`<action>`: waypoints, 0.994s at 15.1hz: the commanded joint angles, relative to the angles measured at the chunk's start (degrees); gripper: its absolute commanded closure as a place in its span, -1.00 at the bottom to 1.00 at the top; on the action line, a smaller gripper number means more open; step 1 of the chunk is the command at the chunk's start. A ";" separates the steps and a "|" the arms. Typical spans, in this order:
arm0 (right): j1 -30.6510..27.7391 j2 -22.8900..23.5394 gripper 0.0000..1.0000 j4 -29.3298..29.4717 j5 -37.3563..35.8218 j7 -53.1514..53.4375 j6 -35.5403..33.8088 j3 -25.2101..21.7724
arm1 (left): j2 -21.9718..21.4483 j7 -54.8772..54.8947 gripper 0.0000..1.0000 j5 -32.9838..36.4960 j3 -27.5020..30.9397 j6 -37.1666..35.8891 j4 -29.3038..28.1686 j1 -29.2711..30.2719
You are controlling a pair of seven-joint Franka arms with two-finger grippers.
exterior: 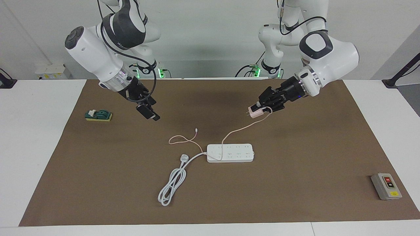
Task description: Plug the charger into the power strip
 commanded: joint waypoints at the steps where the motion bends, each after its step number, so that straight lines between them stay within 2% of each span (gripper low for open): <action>1: -1.10 -1.77 -1.00 -0.78 -5.58 -8.10 -2.47 0.27 | -3.43 -3.09 1.00 8.77 -0.43 -10.04 -0.31 6.17; 4: -2.24 -2.04 -1.00 0.18 -10.08 -20.50 -6.69 0.19 | -6.24 -2.84 1.00 19.48 -0.52 -19.02 -0.31 11.19; 7: -4.09 -0.73 -1.00 2.46 -13.86 -28.86 -10.65 0.62 | -7.83 4.43 1.00 28.98 -0.43 -26.14 0.13 16.28; 9: -4.18 0.15 -1.00 5.09 -16.76 -33.43 -13.46 0.71 | -8.63 11.38 1.00 30.66 -0.34 -27.91 -0.31 20.50; 11: -5.14 0.15 -1.00 6.42 -18.88 -37.92 -14.79 1.50 | -8.63 15.86 1.00 39.95 -0.17 -28.97 1.70 22.97; 12: -5.84 0.24 -1.00 6.77 -19.06 -39.94 -15.32 2.11 | -8.11 19.63 1.00 42.34 0.62 -28.80 3.54 24.98; 15: -6.37 0.07 -1.00 6.86 -20.37 -42.33 -16.46 2.55 | -7.05 21.78 1.00 46.12 0.80 -26.35 5.58 30.53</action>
